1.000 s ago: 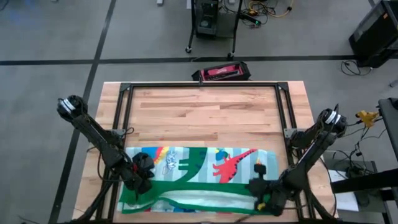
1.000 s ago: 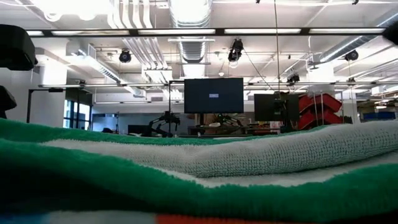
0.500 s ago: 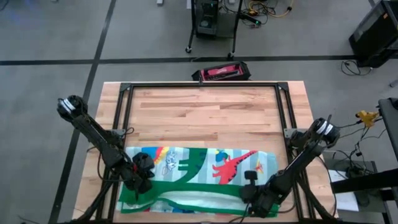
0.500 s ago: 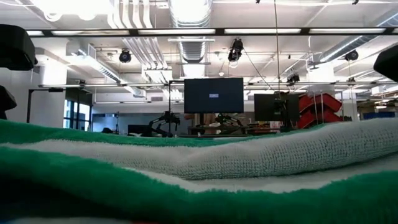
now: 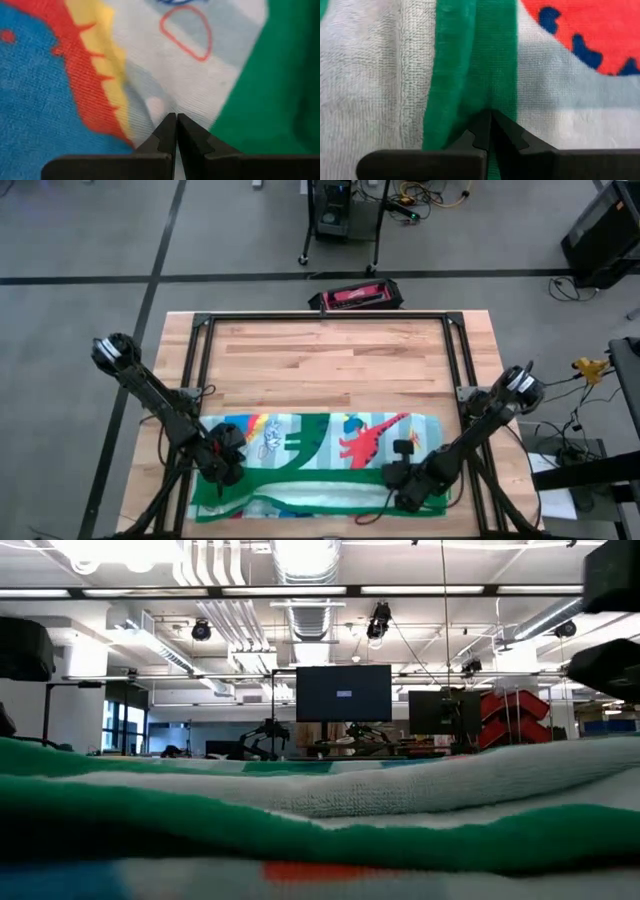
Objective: Roll towel
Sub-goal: Fold the green microfiber towel
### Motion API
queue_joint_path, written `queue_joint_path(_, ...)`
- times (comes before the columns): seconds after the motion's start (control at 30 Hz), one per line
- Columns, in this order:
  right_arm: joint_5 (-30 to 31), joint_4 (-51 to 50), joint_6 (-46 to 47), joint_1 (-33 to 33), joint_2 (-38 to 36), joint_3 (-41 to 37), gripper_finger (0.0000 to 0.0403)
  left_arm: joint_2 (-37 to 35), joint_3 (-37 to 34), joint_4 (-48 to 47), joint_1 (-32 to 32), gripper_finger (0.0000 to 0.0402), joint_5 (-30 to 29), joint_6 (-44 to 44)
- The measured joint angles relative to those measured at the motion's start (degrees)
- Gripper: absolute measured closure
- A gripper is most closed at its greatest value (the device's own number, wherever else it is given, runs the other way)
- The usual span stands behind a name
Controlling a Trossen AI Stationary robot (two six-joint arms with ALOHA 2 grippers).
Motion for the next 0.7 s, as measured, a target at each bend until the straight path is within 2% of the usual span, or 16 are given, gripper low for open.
queue_joint_path(0.23, -3.6, -5.4, -7.4, -6.2, -2.4, -0.2, 0.0403, -1.7, -1.5, -3.8, 4.7, 0.0401, -0.2, 1.3)
queue_joint_path(0.47, -3.9, -13.4, -14.3, -14.3, -7.6, -1.1, 0.0403, -4.5, -1.7, -10.7, 13.6, 0.0401, -0.4, 10.5)
queue_joint_path(0.6, -3.8, -11.8, -16.2, -18.0, -10.0, -1.5, 0.0403, -6.4, -2.0, -9.0, 17.2, 0.0401, -0.3, 16.0)
queue_joint_path(0.7, -3.8, -7.0, -16.7, -18.7, -10.3, -1.5, 0.0403, -7.4, -1.7, -9.4, 17.4, 0.0401, -0.2, 17.0)
